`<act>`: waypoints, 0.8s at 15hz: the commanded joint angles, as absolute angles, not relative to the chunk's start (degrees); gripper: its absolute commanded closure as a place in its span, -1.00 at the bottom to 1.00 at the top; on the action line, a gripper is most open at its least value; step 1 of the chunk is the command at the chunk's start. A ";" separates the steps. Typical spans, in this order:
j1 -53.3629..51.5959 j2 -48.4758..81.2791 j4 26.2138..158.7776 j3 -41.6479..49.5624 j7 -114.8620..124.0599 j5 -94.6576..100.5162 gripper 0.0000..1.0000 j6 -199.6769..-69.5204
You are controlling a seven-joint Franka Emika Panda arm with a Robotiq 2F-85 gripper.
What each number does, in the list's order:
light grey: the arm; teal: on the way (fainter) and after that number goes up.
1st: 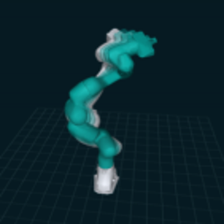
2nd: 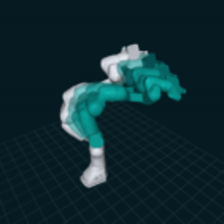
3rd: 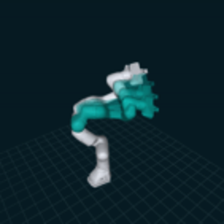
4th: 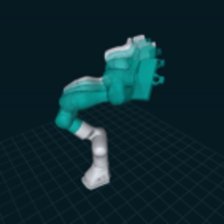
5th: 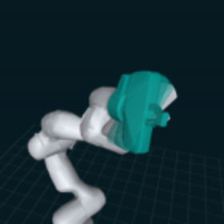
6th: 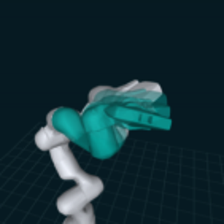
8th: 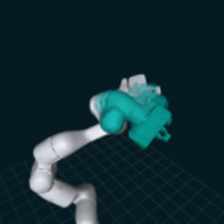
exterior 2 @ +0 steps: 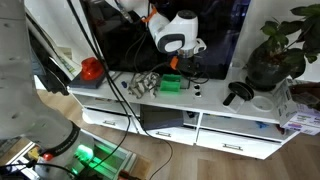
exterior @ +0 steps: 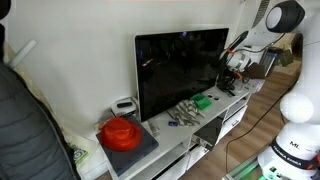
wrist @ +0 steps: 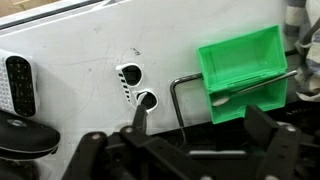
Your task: Put the glasses into the green case
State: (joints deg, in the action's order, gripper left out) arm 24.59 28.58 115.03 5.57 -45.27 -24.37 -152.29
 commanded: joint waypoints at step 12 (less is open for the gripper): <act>32.18 46.50 94.72 1.00 -36.20 -21.76 -1.00 -146.80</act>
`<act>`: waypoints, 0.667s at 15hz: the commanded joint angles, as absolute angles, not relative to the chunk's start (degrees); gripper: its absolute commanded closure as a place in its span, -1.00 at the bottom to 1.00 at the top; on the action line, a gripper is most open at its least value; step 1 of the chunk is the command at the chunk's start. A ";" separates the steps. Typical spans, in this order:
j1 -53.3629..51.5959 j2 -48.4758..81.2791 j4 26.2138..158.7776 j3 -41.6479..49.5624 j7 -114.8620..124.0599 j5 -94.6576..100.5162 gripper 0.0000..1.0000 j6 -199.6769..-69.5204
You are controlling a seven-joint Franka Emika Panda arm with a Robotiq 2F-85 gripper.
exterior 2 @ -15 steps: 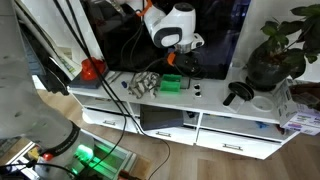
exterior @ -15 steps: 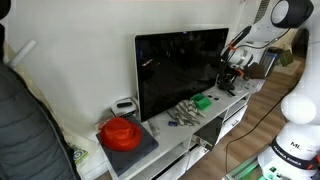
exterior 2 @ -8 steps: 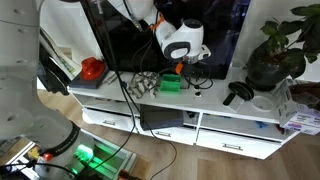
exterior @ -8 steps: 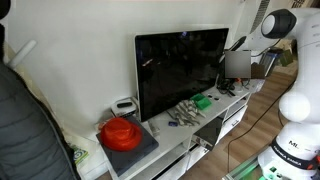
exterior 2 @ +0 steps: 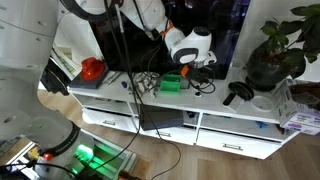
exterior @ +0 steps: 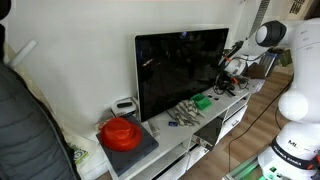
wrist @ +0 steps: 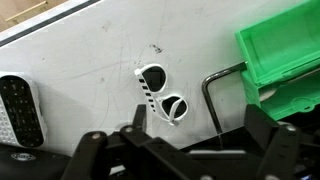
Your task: Put the glasses into the green case
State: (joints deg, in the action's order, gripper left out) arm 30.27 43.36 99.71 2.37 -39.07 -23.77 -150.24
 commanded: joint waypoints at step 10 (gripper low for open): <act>35.76 56.72 80.76 -1.71 -32.84 -22.74 -1.00 -136.39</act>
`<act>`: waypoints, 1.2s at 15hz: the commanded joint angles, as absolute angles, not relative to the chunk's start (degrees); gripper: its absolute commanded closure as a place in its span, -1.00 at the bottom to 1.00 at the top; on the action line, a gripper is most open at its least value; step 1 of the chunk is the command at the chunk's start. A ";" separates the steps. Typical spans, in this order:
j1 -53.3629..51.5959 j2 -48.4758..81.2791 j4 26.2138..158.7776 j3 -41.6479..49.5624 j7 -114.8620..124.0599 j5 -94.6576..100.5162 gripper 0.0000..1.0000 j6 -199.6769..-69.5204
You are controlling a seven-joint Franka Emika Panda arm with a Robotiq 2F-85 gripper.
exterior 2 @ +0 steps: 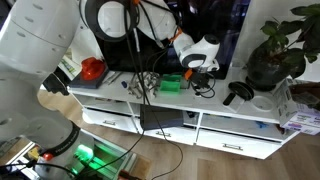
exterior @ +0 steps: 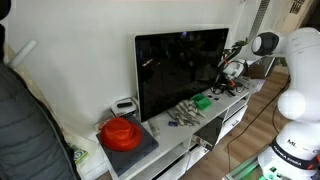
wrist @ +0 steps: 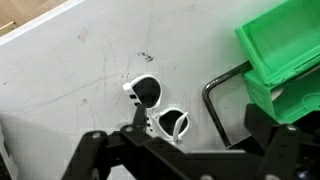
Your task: Put the glasses into the green case
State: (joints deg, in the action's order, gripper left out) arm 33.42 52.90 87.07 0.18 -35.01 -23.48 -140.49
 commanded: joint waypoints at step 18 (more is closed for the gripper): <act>36.87 63.99 65.83 -1.79 -24.70 -23.06 1.00 -124.99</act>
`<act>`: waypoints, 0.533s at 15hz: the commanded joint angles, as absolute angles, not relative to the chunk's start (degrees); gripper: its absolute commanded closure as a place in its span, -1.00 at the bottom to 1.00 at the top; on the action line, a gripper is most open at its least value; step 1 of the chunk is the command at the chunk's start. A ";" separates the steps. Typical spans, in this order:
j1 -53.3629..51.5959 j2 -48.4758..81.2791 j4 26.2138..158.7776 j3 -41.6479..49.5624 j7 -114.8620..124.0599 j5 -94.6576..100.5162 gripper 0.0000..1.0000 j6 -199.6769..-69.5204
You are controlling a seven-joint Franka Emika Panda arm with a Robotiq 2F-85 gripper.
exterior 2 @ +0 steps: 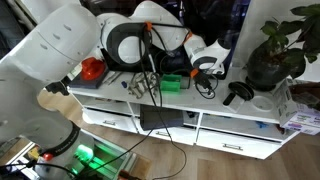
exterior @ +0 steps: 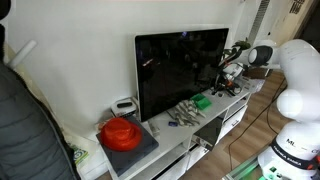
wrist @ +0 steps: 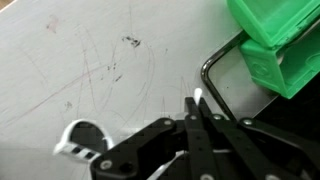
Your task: Put the glasses into the green case
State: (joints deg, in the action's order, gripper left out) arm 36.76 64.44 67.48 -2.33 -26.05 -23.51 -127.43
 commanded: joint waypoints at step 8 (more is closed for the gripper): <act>35.60 52.50 76.66 1.56 -28.39 -17.89 0.98 -117.05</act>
State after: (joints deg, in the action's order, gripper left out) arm 36.26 59.21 68.94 -0.03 -26.21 -21.16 -121.30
